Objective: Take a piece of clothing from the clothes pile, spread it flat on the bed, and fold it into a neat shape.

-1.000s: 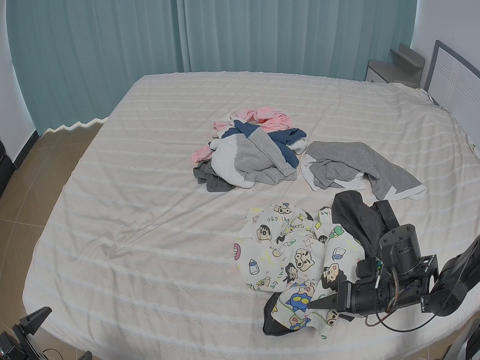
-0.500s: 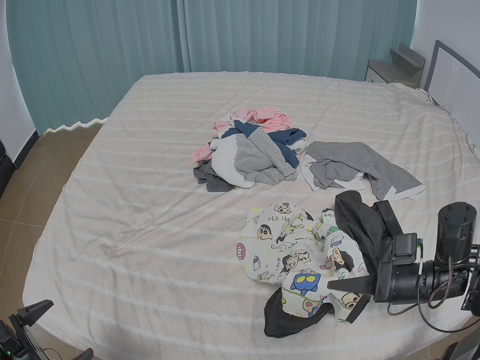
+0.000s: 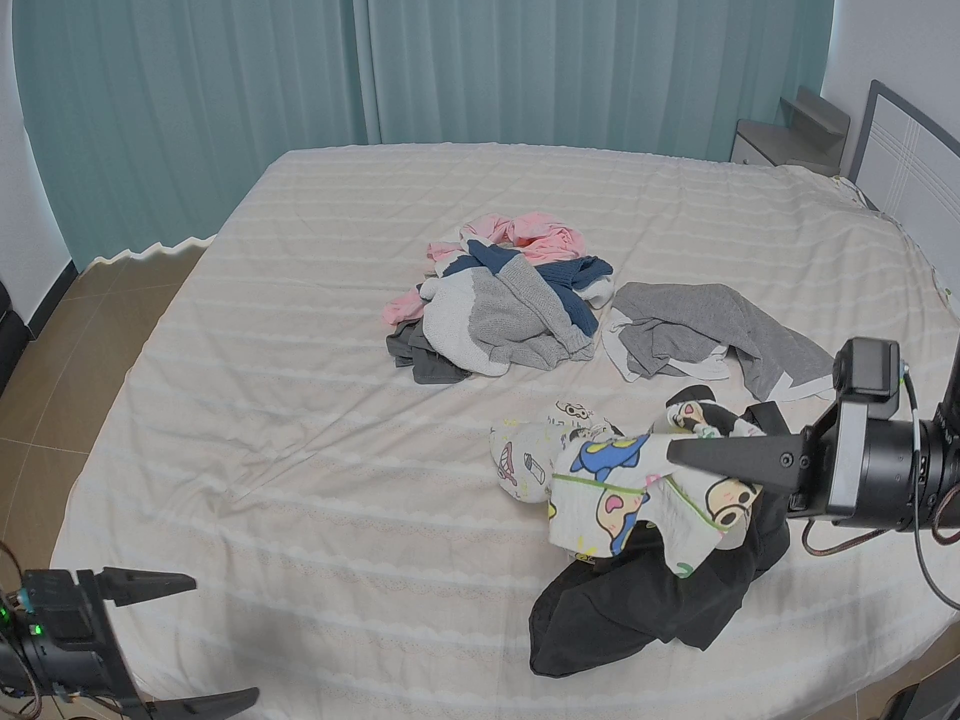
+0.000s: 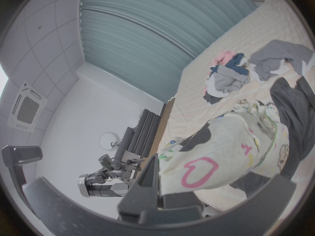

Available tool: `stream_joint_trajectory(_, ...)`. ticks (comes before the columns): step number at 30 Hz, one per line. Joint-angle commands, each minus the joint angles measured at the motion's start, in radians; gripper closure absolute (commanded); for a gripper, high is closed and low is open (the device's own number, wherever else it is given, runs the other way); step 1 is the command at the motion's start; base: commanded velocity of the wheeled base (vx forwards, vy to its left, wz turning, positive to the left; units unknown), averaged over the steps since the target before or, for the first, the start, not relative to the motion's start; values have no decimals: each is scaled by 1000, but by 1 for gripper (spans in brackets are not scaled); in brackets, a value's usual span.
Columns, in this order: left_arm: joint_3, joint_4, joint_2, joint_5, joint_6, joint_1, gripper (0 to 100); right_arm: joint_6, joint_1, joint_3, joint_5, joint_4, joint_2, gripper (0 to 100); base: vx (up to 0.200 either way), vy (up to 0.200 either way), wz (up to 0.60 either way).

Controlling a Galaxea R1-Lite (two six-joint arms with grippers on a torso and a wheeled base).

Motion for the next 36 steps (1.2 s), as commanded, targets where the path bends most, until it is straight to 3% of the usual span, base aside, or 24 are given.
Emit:
stream_joint_trajectory(1,-40,-295,503,30,-67,-288,0,-52,87,-174,4,45,20,100,0,0,0)
stream_joint_trajectory(4,-40,-441,624,48,-139,-343,0,-55,118,-212,4,43,40,100,0,0,0)
stream_joint_trajectory(6,-38,-528,697,100,-171,-369,0,-62,135,-238,4,42,44,100,0,0,0)
stream_joint_trajectory(11,-38,-665,796,155,-225,-435,0,-84,185,-304,-2,39,49,100,0,0,0)
stream_joint_trajectory(14,-40,-691,814,168,-257,-466,0,-90,199,-321,-4,36,52,100,0,0,0)
stream_joint_trajectory(18,-38,-717,866,244,-268,-503,0,-98,211,-346,-25,19,70,100,0,0,0)
stream_joint_trajectory(23,-31,-729,860,246,-291,-533,0,-98,208,-346,-53,-9,100,100,0,0,0)
stream_joint_trajectory(29,-37,-764,860,249,-385,-610,0,-98,211,-338,-57,-84,129,100,0,0,0)
stream_joint_trajectory(33,-46,-813,895,372,-412,-608,0,-95,211,-338,-62,-87,127,100,0,0,0)
stream_joint_trajectory(36,-54,-849,888,405,-449,-638,0,-95,210,-344,-73,-87,126,100,0,0,0)
